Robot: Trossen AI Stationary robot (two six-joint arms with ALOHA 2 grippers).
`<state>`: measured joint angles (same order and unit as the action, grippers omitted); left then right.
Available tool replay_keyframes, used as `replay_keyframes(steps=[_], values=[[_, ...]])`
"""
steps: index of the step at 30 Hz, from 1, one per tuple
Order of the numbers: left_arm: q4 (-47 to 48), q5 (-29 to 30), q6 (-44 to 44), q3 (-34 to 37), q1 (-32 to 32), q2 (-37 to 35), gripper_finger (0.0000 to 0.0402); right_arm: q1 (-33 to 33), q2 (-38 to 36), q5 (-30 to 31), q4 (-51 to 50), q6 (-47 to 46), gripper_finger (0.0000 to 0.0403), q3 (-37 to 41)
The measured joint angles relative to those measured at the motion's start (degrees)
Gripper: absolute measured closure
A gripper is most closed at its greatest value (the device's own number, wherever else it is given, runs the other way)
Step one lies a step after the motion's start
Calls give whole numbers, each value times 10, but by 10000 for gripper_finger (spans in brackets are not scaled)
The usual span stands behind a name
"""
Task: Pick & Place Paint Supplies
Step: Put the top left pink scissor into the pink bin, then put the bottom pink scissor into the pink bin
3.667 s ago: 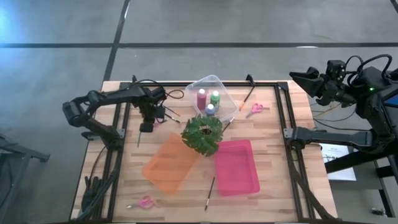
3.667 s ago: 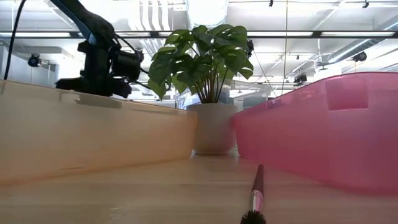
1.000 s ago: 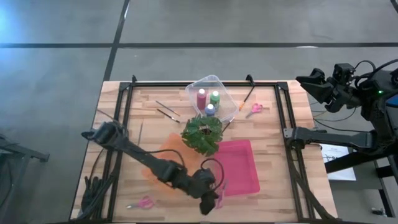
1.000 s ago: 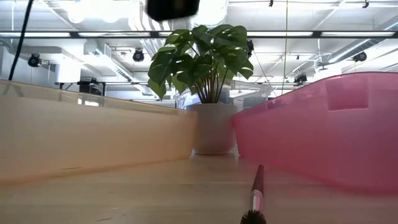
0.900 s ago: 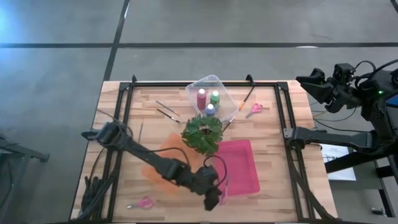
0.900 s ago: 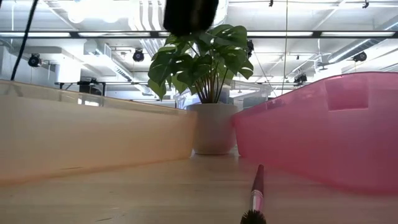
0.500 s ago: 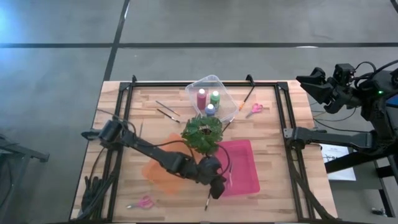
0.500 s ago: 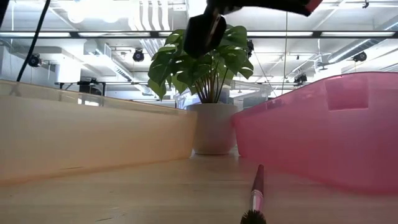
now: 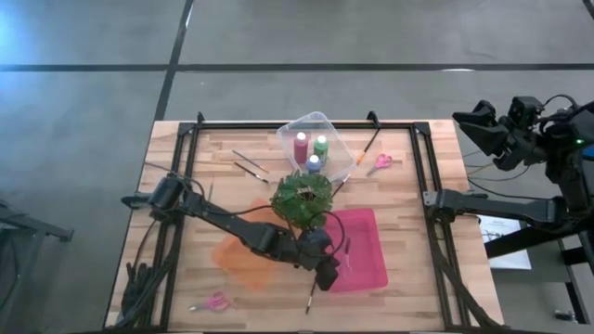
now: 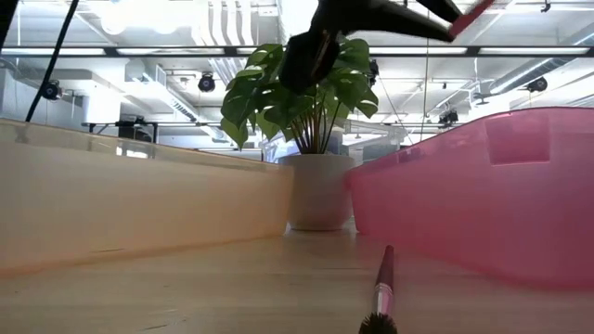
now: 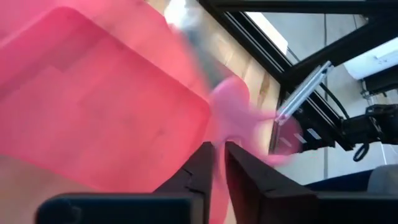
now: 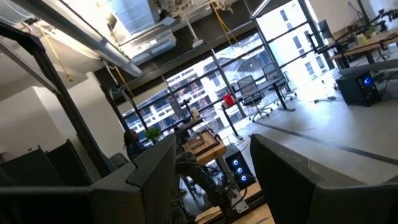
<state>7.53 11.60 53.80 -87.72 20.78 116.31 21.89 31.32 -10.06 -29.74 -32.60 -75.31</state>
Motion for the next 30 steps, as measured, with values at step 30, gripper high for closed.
replay_keyframes(steps=[30], values=[[413, -281, 43, -1, 180, -126, 279, 0, -26, 6, 1, 27, 200, 0]])
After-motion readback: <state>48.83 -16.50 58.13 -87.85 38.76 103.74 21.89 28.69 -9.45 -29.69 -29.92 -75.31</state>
